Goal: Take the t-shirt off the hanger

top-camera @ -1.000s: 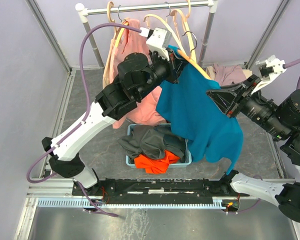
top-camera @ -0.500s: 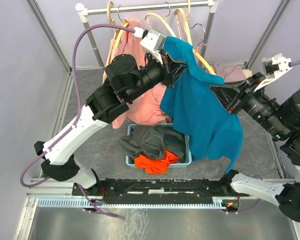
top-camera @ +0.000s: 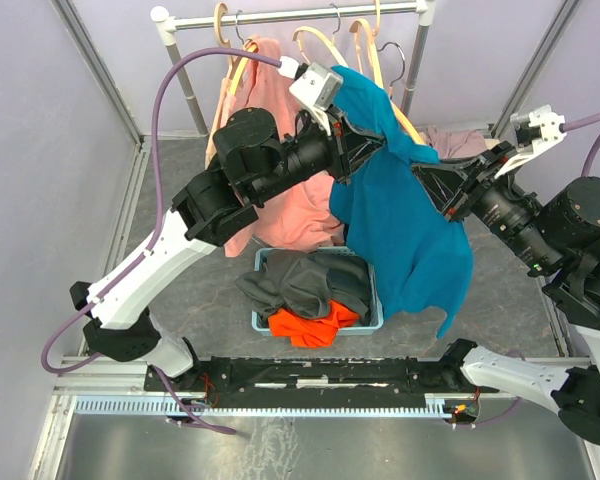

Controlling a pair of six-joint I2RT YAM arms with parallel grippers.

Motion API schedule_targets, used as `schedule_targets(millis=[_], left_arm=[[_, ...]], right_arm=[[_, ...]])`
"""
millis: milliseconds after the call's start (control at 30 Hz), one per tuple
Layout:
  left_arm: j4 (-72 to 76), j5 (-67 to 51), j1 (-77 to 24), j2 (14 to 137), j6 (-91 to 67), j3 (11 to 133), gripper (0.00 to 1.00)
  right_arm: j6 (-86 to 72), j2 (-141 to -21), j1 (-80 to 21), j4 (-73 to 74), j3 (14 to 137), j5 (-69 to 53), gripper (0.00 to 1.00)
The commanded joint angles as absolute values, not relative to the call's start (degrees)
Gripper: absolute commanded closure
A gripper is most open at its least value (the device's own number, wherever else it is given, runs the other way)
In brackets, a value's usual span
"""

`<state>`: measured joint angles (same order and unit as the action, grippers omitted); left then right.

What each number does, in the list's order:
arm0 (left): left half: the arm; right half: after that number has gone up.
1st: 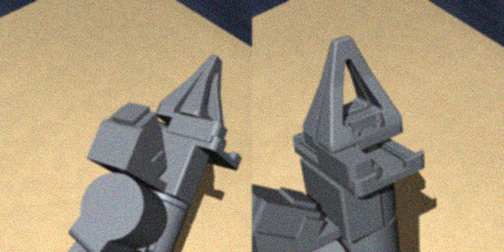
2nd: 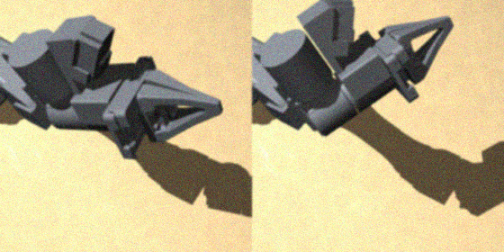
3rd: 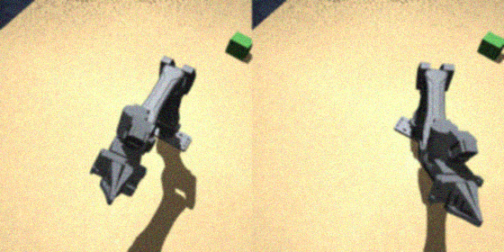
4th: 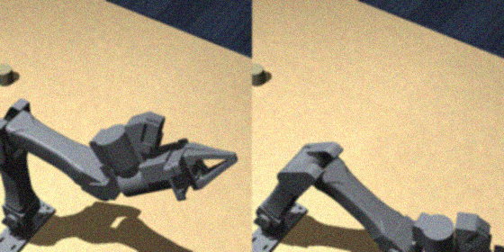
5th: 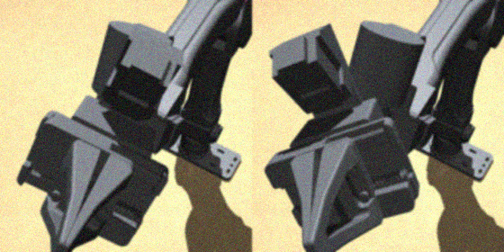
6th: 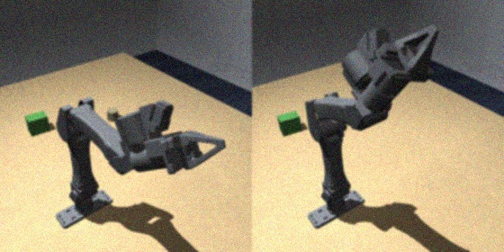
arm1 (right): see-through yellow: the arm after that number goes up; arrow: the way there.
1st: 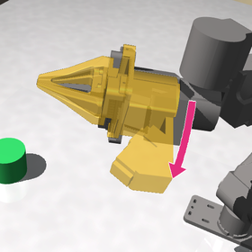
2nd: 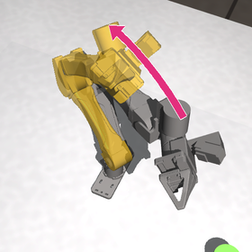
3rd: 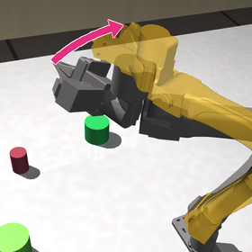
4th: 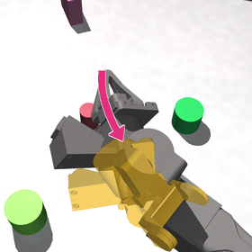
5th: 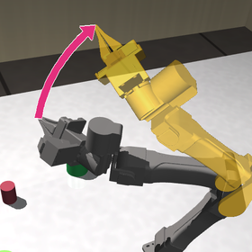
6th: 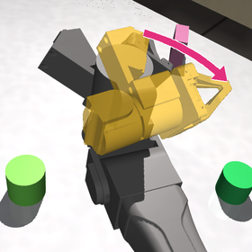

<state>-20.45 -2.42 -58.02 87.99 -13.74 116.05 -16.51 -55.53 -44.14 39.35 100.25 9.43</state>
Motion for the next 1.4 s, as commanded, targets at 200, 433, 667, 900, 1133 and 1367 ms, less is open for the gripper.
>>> schedule_targets(millis=[200,433,667,900,1133,1367], left_arm=[[-22.83,7.19,-59.00,84.48,-11.01,118.56,0.38],[-20.81,7.61,-59.00,83.46,-6.72,119.09,0.31],[-17.63,7.64,-59.00,86.72,-1.69,123.48,0.27],[-16.54,7.81,-59.04,91.12,1.25,126.56,0.25],[-16.25,7.81,-59.11,93.13,2.29,127.18,0.25],[-15.82,8.54,-59.04,95.10,3.27,128.41,0.35]], right_arm=[[-14.12,-54.90,-44.21,31.25,100.38,11.63,0.99],[-14.76,-54.41,-44.21,31.42,99.15,11.00,0.99],[-15.65,-54.19,-44.21,32.78,98.61,9.00,0.99],[-16.44,-54.23,-44.23,34.85,98.70,7.82,0.99],[-16.61,-54.77,-44.25,35.53,100.19,6.40,0.99],[-16.76,-55.25,-44.21,36.21,101.41,5.11,0.99]])
